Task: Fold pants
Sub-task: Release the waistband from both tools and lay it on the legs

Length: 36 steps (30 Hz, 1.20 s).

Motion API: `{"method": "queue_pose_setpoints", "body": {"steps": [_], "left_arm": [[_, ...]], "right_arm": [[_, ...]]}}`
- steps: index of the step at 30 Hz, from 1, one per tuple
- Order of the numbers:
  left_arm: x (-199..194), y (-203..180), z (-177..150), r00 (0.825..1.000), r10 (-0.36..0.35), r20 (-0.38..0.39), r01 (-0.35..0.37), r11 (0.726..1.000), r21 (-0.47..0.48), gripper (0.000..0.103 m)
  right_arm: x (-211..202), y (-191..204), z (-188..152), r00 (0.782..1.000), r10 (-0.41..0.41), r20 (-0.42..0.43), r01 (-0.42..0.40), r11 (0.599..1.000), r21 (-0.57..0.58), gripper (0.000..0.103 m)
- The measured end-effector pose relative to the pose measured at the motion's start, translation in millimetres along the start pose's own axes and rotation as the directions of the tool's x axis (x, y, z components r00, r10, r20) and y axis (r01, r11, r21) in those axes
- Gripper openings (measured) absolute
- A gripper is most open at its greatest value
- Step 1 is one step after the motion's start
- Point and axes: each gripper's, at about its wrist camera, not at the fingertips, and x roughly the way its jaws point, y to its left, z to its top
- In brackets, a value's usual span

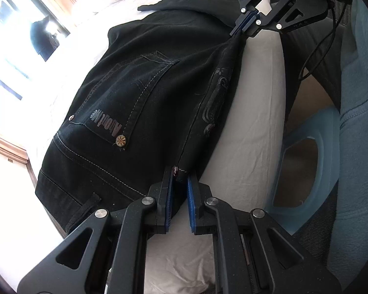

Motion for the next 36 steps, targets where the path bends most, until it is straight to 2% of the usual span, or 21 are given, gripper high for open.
{"method": "queue_pose_setpoints", "body": {"steps": [6,12,14,15,16,18,19,20,21,23,26,29,30,33,34,36], "left_arm": [[4.7,1.2,-1.8,0.999,0.024,0.024,-0.023,0.999,-0.036,0.013],[-18.7,17.9,1.0,0.999,-0.009,-0.032,0.005,0.993,-0.121,0.017],[-33.2,24.1,1.2,1.0,-0.011,-0.026,0.008,0.99,-0.141,0.024],[-41.3,27.9,2.3,1.0,-0.01,-0.02,0.007,0.988,-0.153,0.032],[-50.2,32.5,6.0,1.0,-0.01,-0.003,0.009,0.986,-0.169,0.049],[-66.1,38.5,17.5,0.998,0.005,0.062,0.007,0.98,-0.2,0.063],[-71.1,41.6,26.4,0.995,0.011,0.098,0.011,0.976,-0.217,0.063],[-73.2,45.4,37.6,0.992,0.009,0.126,0.021,0.971,-0.24,0.063],[-72.1,49.5,51.1,0.988,0.003,0.154,0.038,0.964,-0.264,0.063],[-66.5,55.0,75.3,0.977,-0.006,0.214,0.071,0.951,-0.3,0.063],[-40.2,61.8,117.2,0.956,-0.082,0.281,0.179,0.924,-0.339,0.063],[9.3,63.2,155.3,0.961,-0.15,0.233,0.229,0.904,-0.362,0.063],[25.7,65.8,164.9,0.961,-0.177,0.214,0.249,0.891,-0.379,0.062],[59.9,69.7,187.7,0.956,-0.225,0.19,0.287,0.859,-0.425,0.048],[65.3,70.0,193.3,0.953,-0.233,0.192,0.295,0.854,-0.428,0.044],[70.8,67.7,202.1,0.95,-0.24,0.202,0.306,0.854,-0.421,0.044]], "right_arm": [[7.3,7.8,-2.9,1.0,-0.013,-0.004,0.013,1.0,0.009,0.006],[8.3,13.6,-6.8,0.999,-0.034,0.009,0.034,0.999,0.008,0.006],[8.3,13.8,-8.6,0.999,-0.035,0.013,0.035,0.999,0.014,0.007],[7.8,13.4,-9.2,0.999,-0.037,0.014,0.037,0.999,0.021,0.008],[6.9,14.6,-8.7,0.999,-0.039,0.012,0.039,0.999,0.025,0.009],[2.2,12.3,-7.3,0.999,-0.044,0.009,0.044,0.998,0.039,0.02],[-1.4,10.1,-6.1,0.999,-0.039,0.011,0.038,0.998,0.057,0.027],[-6.2,7.0,-5.2,0.999,-0.032,0.025,0.03,0.996,0.082,0.044],[-12.5,4.0,-3.8,0.998,-0.027,0.049,0.022,0.994,0.107,0.054],[-23.4,-0.7,-2.1,0.995,-0.024,0.101,0.01,0.99,0.14,0.054],[-20.1,-9.0,-3.5,0.991,-0.009,0.132,-0.018,0.979,0.201,0.056],[5.6,-16.8,-14.2,0.995,0.058,0.077,-0.077,0.959,0.274,0.058],[7.4,-19.5,-19.5,0.994,0.071,0.086,-0.093,0.949,0.302,0.058],[-4.0,-27.6,-28.3,0.989,0.084,0.119,-0.121,0.927,0.354,0.058],[-9.6,-31.7,-31.1,0.988,0.081,0.13,-0.124,0.921,0.37,0.058],[-26.0,-45.6,-39.9,0.98,0.078,0.182,-0.15,0.893,0.425,0.058]]}}
